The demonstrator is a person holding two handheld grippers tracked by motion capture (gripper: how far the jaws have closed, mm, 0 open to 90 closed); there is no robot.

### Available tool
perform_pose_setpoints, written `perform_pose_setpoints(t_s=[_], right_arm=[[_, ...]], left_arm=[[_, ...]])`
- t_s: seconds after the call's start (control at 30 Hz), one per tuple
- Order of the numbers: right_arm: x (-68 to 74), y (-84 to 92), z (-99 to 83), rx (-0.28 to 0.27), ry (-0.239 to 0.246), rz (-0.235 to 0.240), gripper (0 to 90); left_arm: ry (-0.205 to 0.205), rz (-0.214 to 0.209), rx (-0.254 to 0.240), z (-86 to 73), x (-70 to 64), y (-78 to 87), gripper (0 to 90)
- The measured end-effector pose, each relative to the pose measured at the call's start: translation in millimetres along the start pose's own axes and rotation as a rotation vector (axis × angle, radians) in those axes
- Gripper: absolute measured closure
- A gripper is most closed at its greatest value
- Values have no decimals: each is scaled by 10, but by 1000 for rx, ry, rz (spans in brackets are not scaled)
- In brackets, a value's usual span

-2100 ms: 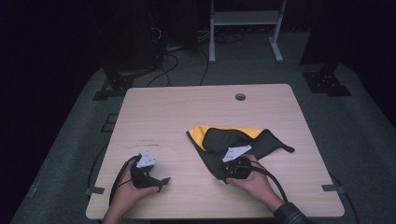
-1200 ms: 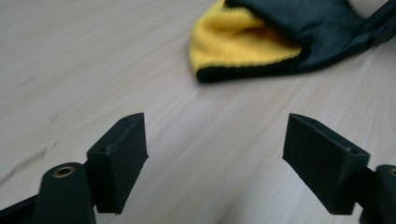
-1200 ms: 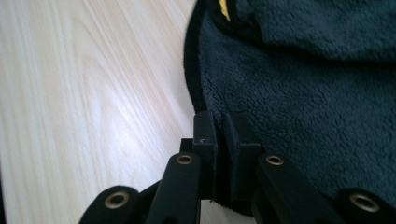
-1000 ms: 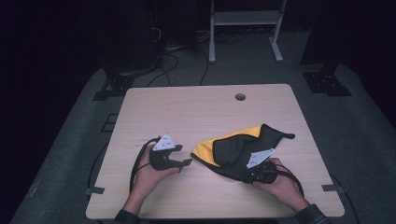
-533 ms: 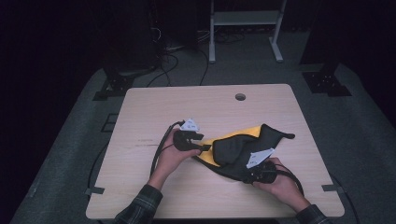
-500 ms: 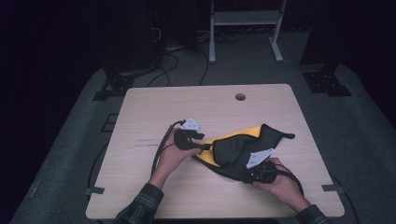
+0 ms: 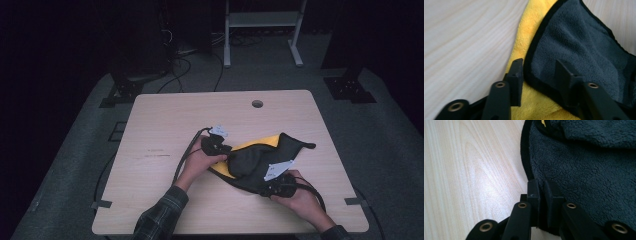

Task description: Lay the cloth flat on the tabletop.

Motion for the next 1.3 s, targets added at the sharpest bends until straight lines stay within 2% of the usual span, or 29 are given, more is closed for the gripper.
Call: perform_pose_setpoints(t_s=[0.2,0.3,0.4,0.53,0.63,0.8,0.93,1.03,1.3], right_arm=[[5,0,-3,-3,0,-8,826],[3,0,-4,-3,4,-8,826],[10,1,-2,-2,4,-12,825],[14,10,6,4,25,-26,829],[-7,49,32,-16,16,-28,831],[-92,166,78,-59,-1,-44,832],[-208,289,109,-103,-16,-72,834],[-297,396,134,-144,-48,-79,835],[-514,601,77,-181,-84,-124,836]], left_arm=[[34,-39,16,-27,-35,-38,836],[63,-33,10,-17,-39,-23,853],[72,-19,-22,15,-24,68,857],[93,1,-83,72,23,327,858],[110,13,-118,87,58,521,858],[132,61,-161,60,149,815,859],[161,104,-195,-33,267,1074,858],[185,140,-215,-122,354,1260,858],[245,253,-236,-402,637,1676,858]])
Point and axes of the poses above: each handheld gripper's, and its own axes: y roughly backward along the jaws, z roughly out of its top, x roughly to its left, the point moved 7 cm from there along -y, roughly forward along the jaws
